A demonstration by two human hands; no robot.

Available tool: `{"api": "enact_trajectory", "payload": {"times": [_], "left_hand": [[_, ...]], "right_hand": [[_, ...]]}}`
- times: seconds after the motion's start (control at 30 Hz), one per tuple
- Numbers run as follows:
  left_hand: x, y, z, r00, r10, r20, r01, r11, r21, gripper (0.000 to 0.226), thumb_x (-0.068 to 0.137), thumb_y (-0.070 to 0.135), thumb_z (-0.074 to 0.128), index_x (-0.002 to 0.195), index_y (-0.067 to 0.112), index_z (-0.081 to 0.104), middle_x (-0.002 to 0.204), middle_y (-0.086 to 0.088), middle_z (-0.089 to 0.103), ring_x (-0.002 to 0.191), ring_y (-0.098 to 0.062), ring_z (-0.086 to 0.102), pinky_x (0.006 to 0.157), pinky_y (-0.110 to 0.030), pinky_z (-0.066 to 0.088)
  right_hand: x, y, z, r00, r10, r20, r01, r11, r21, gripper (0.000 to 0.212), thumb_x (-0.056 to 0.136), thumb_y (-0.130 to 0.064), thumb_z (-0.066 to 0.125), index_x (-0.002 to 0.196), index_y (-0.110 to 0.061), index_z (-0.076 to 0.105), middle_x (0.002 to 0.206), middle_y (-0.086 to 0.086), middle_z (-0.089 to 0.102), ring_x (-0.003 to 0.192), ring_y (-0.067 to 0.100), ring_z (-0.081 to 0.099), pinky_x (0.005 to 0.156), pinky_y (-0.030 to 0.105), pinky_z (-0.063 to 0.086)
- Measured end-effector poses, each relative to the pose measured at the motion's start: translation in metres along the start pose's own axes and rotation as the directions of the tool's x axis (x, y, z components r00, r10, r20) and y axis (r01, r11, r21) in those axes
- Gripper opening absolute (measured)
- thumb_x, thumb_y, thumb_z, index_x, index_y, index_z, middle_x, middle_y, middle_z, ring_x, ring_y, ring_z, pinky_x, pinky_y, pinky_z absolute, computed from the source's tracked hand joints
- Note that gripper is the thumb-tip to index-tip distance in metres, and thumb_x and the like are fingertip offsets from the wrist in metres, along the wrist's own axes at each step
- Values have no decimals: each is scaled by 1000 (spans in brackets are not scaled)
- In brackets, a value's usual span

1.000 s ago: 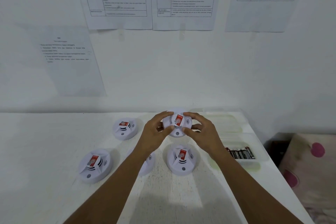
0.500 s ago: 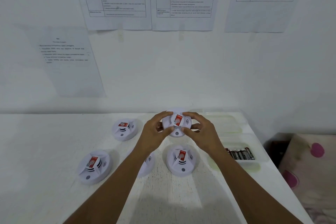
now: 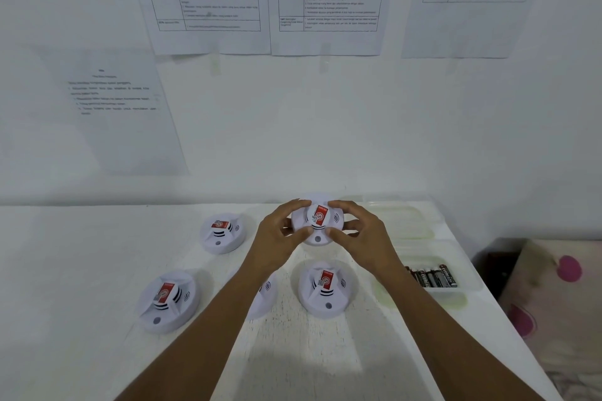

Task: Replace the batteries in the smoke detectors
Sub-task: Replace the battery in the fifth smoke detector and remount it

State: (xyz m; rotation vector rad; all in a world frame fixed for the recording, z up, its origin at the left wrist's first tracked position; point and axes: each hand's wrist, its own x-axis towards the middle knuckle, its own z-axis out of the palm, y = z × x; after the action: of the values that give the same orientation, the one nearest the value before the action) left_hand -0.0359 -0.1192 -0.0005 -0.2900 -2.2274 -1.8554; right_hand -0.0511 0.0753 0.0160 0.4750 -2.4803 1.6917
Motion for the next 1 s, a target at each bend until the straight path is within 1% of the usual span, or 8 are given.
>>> {"api": "enact_trajectory", "payload": {"times": [0.17,0.27,0.33,0.43,0.6,0.77,0.87,1.0], "left_hand": [[6,-8,1,999,39,-25,-36,993,111,41,85,13,74,118,33,60,126,12,59,107,-14,64,84,-26,57],[17,-18,-1,1000,-13,-4,14,975,222,36,86,14,72,117,29,62,119,9,65,92,-14,68,76,-20,55],[25,-25,-3,998,-59,17,52,957,286,32,88,16,70,116,26,62,115,7,66,86,-15,67,75,-19,53],[35,-36,-5,992,-114,48,86,914,397,29,89,20,68,117,26,60,108,10,63,95,-15,62,81,-23,49],[45,-51,-9,975,-211,72,145,846,513,34,90,21,66,123,19,58,120,0,65,102,-20,59,82,-25,43],[45,-59,-8,961,-263,82,174,810,561,36,91,23,64,126,20,55,122,1,63,98,-16,56,82,-25,40],[43,-57,-7,965,-254,69,167,793,587,34,92,24,62,126,22,55,119,1,64,99,-18,58,85,-29,45],[42,-49,-3,964,-251,84,164,818,551,30,90,27,63,116,12,59,112,-5,64,94,-14,53,86,-27,40]], "right_hand": [[5,3,3,1000,6,2,-6,999,-40,43,83,-18,76,122,-27,63,118,-8,63,93,11,67,73,15,54],[18,7,7,996,71,53,-65,992,-109,40,83,-18,75,121,-26,64,113,-7,67,84,12,69,66,9,49],[30,11,11,990,118,83,-103,981,-164,39,83,-20,75,120,-24,65,111,-6,67,86,13,68,70,11,48],[44,20,19,976,191,108,-166,965,-202,37,83,-19,74,119,-21,66,110,0,69,93,16,66,75,19,48],[54,35,33,954,266,137,-228,943,-242,37,83,-19,74,119,-21,65,106,2,65,90,13,60,62,12,41],[54,46,42,952,283,120,-238,925,-295,37,83,-20,73,119,-22,65,116,2,68,90,13,62,77,19,44],[52,48,45,958,264,112,-211,913,-349,38,85,-21,71,122,-21,63,122,1,67,103,18,64,85,20,44],[47,25,39,958,217,187,-113,885,-451,37,92,-17,61,129,-14,57,129,4,62,113,23,59,92,25,41]]}}
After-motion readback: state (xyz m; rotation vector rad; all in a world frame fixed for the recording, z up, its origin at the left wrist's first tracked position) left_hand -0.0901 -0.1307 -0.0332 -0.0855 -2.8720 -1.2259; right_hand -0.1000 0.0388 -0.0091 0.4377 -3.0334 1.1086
